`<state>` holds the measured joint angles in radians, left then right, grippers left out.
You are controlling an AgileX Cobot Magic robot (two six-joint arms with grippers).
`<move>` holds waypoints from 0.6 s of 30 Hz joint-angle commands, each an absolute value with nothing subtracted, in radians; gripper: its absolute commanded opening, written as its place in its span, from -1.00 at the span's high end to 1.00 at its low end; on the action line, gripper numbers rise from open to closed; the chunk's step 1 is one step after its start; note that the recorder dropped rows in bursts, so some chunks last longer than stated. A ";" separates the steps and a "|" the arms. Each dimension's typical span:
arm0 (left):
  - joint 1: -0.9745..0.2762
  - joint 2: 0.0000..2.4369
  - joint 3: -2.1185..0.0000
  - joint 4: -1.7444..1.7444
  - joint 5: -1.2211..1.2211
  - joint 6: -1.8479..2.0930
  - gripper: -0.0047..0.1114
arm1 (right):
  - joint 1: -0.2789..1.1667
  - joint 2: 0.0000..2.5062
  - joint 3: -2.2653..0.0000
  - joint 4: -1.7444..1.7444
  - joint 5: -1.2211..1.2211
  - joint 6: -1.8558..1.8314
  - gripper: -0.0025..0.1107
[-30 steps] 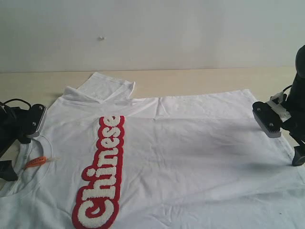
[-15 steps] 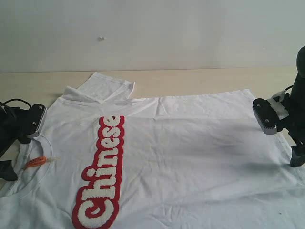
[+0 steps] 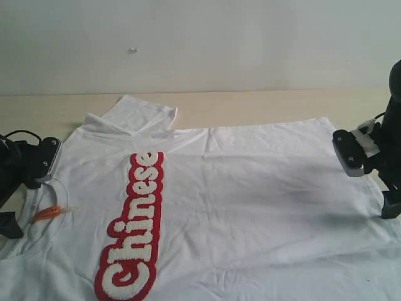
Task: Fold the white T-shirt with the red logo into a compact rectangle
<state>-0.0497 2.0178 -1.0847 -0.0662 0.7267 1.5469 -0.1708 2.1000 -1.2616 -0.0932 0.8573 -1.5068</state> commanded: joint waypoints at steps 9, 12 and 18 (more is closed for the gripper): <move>-0.062 2.209 -0.991 -0.055 0.709 1.544 -0.90 | -0.168 2.174 -1.233 -0.116 0.859 -1.478 0.96; -0.062 2.209 -0.991 -0.055 0.709 1.544 -0.90 | -0.168 2.174 -1.233 -0.116 0.844 -1.436 0.96; -0.062 2.209 -0.991 -0.055 0.709 1.544 -0.90 | -0.168 2.174 -1.233 -0.113 0.842 -1.412 0.96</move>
